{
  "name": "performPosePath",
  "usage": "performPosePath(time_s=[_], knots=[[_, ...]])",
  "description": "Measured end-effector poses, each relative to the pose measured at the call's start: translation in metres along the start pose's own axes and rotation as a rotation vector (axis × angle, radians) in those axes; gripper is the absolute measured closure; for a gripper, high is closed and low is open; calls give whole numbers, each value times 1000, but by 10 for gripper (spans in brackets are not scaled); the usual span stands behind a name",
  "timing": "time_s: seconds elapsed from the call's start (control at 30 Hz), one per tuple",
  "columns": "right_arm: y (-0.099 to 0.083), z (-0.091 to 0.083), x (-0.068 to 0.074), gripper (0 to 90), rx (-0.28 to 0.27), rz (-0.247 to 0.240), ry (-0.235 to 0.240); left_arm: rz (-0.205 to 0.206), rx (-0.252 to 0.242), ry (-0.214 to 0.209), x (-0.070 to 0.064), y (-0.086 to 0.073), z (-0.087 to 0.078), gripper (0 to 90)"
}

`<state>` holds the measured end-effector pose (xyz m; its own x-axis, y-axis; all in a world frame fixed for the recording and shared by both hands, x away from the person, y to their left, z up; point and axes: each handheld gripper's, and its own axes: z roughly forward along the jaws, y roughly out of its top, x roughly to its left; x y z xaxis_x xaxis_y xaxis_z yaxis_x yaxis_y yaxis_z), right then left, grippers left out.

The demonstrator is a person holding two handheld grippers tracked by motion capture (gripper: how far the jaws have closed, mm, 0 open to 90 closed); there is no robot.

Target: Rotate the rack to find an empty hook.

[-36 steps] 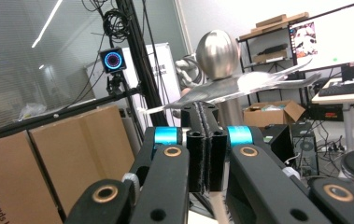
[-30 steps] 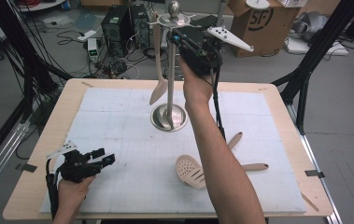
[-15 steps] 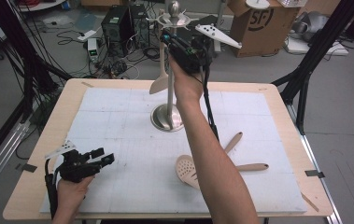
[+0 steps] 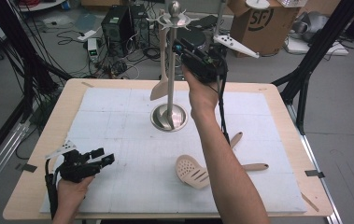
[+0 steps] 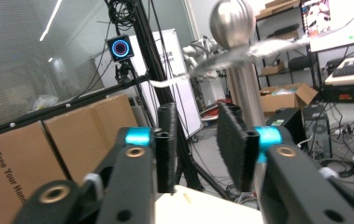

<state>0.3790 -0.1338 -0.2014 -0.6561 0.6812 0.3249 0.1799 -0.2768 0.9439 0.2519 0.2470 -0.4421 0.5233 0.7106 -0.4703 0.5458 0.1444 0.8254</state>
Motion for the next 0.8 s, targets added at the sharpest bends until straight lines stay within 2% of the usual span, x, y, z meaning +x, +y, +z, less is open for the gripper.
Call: performPosePath(time_s=[0.13,0.27,0.57,0.8], knots=[[-4,-9,-5,606,10,9,0,1,3,-2,-1,0,1,293],[-10,-24,-8,574,25,24,-26,2,3,1,0,0,1,293],[-20,-57,-16,574,17,23,-61,8,9,-5,-3,-1,2,293],[-35,-76,-26,555,28,65,-78,7,4,0,-2,-1,0,293]])
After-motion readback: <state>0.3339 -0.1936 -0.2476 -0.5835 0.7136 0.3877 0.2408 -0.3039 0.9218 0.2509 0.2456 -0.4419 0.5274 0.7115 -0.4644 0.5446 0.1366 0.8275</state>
